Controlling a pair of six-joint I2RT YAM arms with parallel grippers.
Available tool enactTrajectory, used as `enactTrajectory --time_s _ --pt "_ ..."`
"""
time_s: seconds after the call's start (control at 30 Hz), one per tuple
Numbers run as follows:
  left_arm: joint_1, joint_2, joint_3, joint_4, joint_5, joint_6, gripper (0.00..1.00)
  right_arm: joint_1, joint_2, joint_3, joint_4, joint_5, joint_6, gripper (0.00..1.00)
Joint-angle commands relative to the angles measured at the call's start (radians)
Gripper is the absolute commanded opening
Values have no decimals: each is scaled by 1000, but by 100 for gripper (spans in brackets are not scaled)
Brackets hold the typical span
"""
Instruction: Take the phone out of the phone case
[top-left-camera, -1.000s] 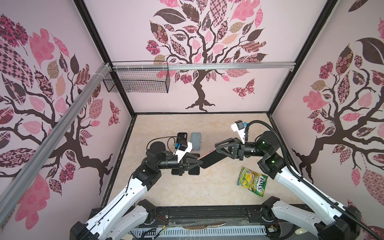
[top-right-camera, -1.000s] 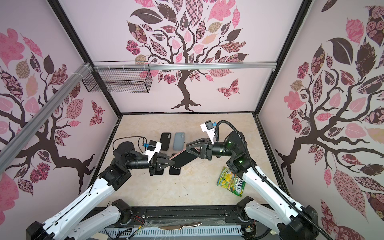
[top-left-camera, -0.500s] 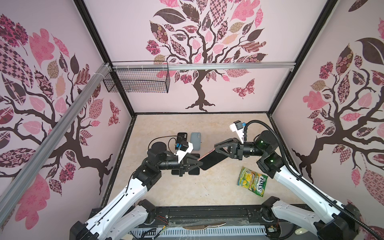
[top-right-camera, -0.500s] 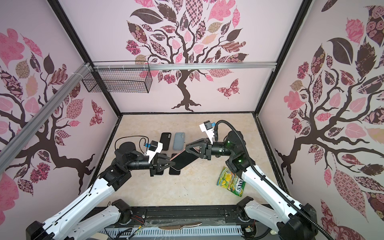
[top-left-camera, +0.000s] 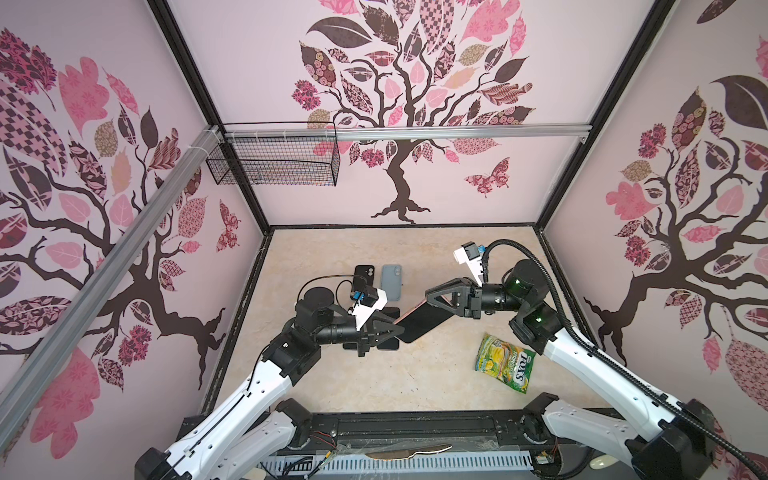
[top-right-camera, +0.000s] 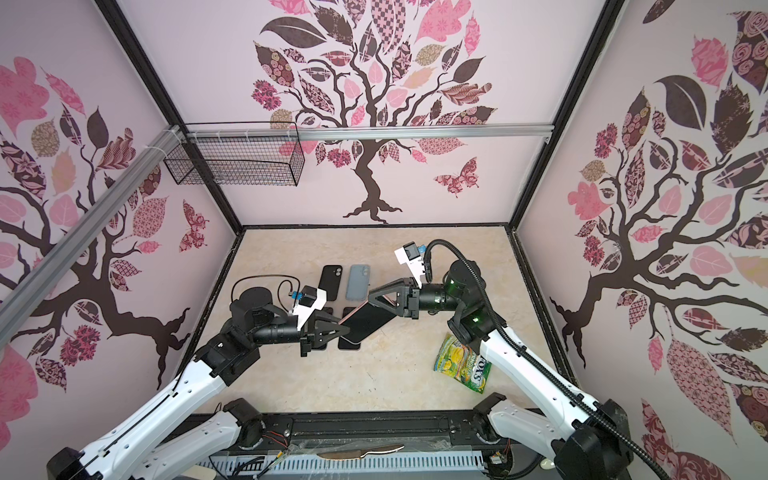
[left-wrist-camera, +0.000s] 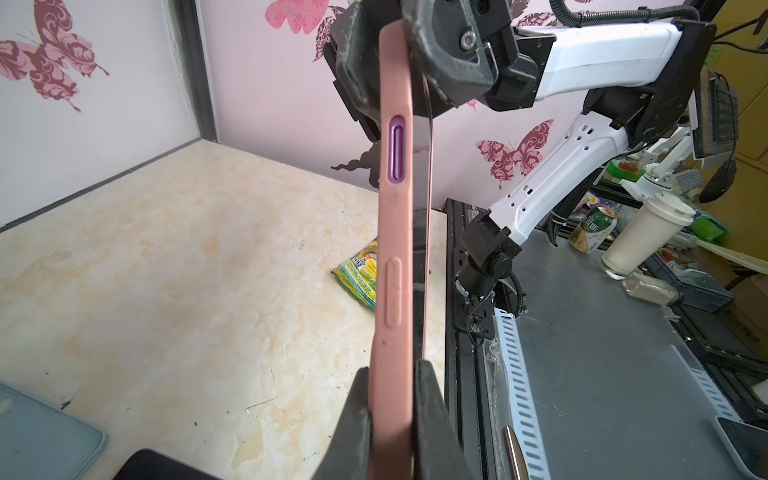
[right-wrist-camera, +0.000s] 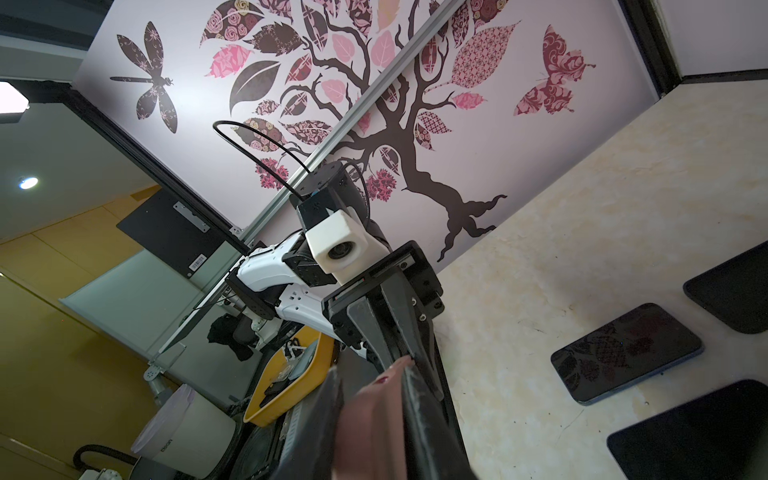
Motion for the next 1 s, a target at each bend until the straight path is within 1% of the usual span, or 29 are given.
enactTrajectory --time_s 0.0,0.47,0.67,0.87,0.97 --pt "2 -26 57 80 -135 142 0 -1 19 -14 -109 69 96 25" --pt "2 -50 102 67 -338 244 0 -1 30 -41 -122 69 122 25" --pt "3 -43 120 43 -351 273 0 -1 42 -50 -138 76 121 26" --pt "2 -38 109 39 -338 265 0 0 31 -34 -90 81 126 34" --pt "3 -42 93 40 -329 247 0 0 18 -5 -42 81 117 41"
